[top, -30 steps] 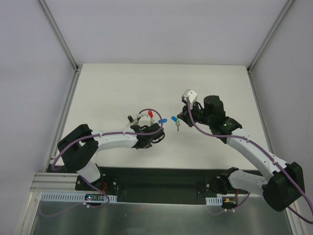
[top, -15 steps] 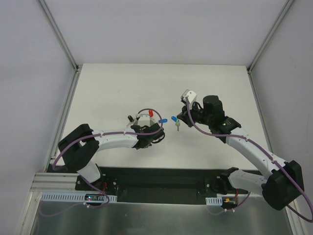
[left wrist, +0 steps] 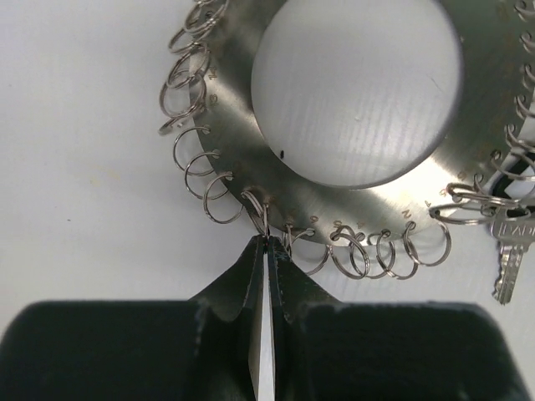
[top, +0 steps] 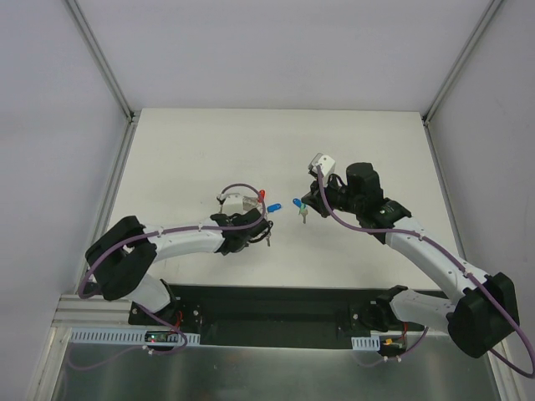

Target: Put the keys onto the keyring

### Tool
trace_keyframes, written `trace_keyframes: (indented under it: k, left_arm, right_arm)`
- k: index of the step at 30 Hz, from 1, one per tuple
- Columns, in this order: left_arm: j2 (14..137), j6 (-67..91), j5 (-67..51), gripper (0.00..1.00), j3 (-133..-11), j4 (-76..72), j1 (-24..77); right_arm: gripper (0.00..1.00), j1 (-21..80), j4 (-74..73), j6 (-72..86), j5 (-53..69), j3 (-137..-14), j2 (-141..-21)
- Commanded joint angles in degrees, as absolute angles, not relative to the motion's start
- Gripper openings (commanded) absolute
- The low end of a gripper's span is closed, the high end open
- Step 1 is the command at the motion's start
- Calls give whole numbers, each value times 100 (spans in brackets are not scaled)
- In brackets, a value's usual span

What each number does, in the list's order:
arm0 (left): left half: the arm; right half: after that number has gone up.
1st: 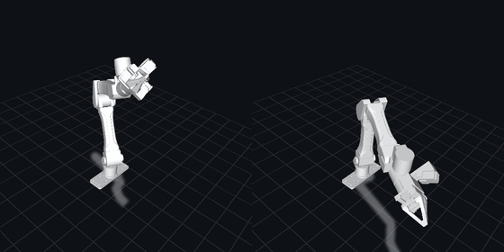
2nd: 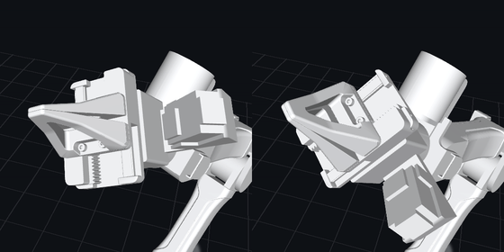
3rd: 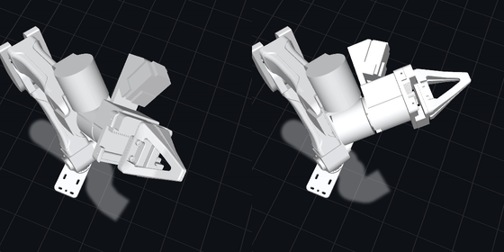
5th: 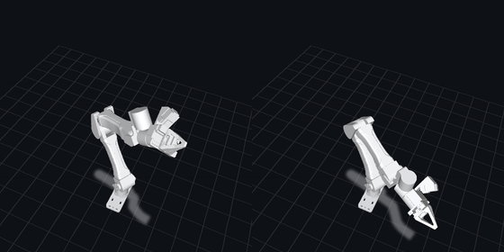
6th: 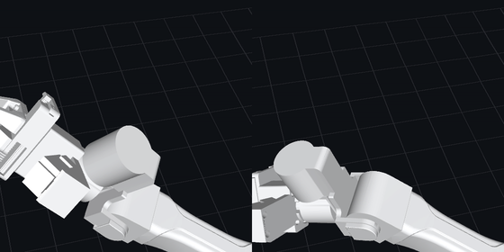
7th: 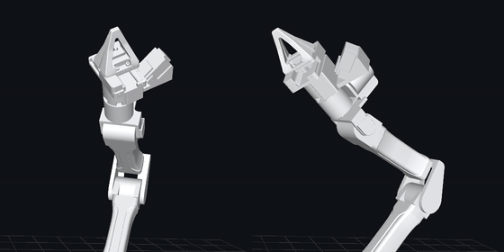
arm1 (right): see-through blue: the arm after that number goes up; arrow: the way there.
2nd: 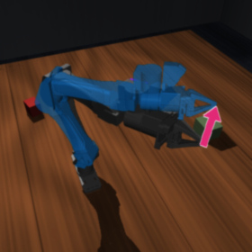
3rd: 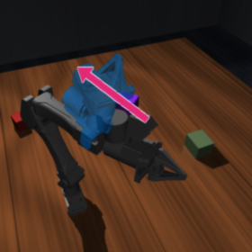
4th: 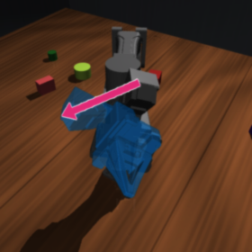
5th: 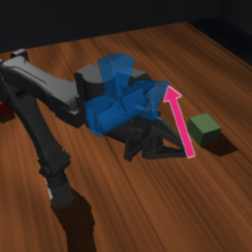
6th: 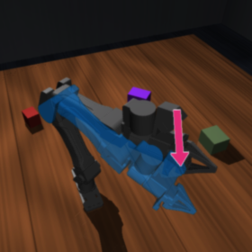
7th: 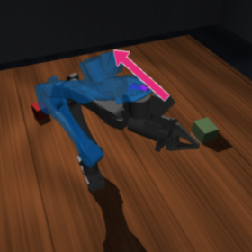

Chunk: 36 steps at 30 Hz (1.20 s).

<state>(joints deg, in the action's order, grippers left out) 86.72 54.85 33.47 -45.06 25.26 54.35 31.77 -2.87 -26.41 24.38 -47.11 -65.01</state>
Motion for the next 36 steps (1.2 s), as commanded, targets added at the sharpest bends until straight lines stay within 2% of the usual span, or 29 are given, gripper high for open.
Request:
trace_keyframes:
  k: [1,6,14,21,24,31,36]
  left_arm:
    - [8481,5424,3507,0,-4438,2602,5317]
    - [8359,4862,3542,0,-4526,2575,5326]
    - [6910,3087,3508,0,-4492,1612,5169]
    - [5705,1041,832,0,-4184,81,3895]
    - [5756,408,11,0,-4499,18,3429]
    - [6275,-597,-2817,0,-5334,-790,3006]
    - [6486,-1063,-3848,0,-5397,-1002,2752]
  right_arm:
    - [1,3199,-141,-2637,2540,-4737,-6495]
    - [1,3190,-123,-2637,2575,-4737,-6486]
    - [1,3199,-202,-2724,2768,-4992,-6434]
    - [1,3112,-360,-2874,2795,-5448,-6390]
    - [1,3067,-466,-3023,2812,-5930,-6486]
    - [1,3024,-870,-3884,3076,-7469,-7153]
    - [1,3006,-1037,-4482,3532,-7945,-7435]
